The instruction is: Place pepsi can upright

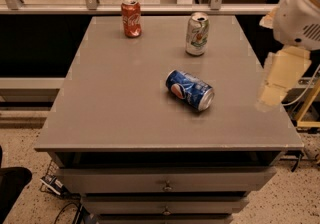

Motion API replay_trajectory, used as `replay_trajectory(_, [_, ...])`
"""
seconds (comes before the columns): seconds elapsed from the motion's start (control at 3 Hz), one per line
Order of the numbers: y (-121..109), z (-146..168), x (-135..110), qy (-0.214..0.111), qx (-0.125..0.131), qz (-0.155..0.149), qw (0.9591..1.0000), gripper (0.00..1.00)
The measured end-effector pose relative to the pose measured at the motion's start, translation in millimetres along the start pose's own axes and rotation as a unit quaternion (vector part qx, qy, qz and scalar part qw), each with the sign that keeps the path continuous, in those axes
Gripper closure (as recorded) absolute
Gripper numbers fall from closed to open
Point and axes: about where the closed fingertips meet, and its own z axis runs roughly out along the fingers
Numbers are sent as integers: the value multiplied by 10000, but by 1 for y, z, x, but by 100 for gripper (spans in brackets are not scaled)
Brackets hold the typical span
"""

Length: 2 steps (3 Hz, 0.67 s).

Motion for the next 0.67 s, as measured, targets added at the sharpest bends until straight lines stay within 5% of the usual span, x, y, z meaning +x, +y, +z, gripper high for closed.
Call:
replay_trajectory(0.33, [-9,19,-33,-90,-125,375,9992,0])
replay_trajectory(0.67, [-5,41,-69,174,-275,873,9957,0])
